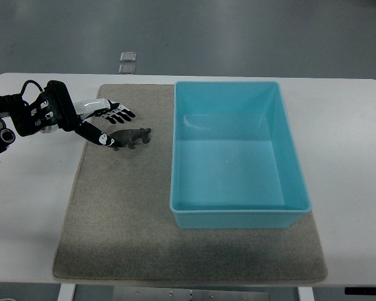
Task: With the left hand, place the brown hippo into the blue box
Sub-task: 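Lower the left hand onto the brown hippo and close fingers around it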
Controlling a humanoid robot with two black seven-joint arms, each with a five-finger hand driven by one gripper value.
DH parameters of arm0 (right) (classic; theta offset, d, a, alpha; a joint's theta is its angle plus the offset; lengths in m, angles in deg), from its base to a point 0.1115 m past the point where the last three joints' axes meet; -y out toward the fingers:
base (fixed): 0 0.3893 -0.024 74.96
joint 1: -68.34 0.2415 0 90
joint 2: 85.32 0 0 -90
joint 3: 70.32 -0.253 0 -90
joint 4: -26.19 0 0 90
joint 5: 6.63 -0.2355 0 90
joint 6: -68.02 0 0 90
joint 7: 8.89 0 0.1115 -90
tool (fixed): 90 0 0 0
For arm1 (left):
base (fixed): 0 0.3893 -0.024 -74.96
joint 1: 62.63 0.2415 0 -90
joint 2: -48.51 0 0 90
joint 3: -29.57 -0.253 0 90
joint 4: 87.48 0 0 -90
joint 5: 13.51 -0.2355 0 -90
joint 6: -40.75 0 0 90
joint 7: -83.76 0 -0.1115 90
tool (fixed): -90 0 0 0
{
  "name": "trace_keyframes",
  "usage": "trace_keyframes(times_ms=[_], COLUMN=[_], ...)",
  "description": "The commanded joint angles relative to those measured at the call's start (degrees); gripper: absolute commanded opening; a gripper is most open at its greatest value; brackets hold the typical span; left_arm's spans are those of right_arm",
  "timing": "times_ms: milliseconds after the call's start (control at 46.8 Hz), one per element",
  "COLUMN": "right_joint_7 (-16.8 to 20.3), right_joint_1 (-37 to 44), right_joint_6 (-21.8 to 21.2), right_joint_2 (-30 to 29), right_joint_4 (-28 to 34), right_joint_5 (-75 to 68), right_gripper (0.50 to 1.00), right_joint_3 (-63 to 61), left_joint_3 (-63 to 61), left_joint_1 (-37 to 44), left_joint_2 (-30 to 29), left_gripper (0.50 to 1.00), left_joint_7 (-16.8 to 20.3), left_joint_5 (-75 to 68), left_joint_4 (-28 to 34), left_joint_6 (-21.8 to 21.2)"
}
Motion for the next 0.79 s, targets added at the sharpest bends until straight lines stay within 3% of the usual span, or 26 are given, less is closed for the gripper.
trace_keyframes(times_ms=[0,427,769], right_joint_7=[0.00,0.00,0.00], right_joint_1=[0.03,0.03,-0.06], right_joint_6=[-0.03,-0.03,-0.03], right_joint_2=[0.00,0.00,0.00], right_joint_4=[0.00,0.00,0.00], right_joint_5=[0.00,0.00,0.00], right_gripper=[0.936,0.936,0.936], right_joint_3=[0.01,0.01,0.01], left_joint_3=[-0.17,-0.26,-1.05], left_joint_1=[0.00,0.00,-0.09], left_joint_2=[0.40,0.84,0.84], left_gripper=[0.784,0.782,0.752], left_joint_7=[0.00,0.00,0.00], left_joint_5=[-1.08,-1.87,-2.13], left_joint_4=[0.08,0.17,0.17], left_joint_6=[-0.49,-2.16,-2.77])
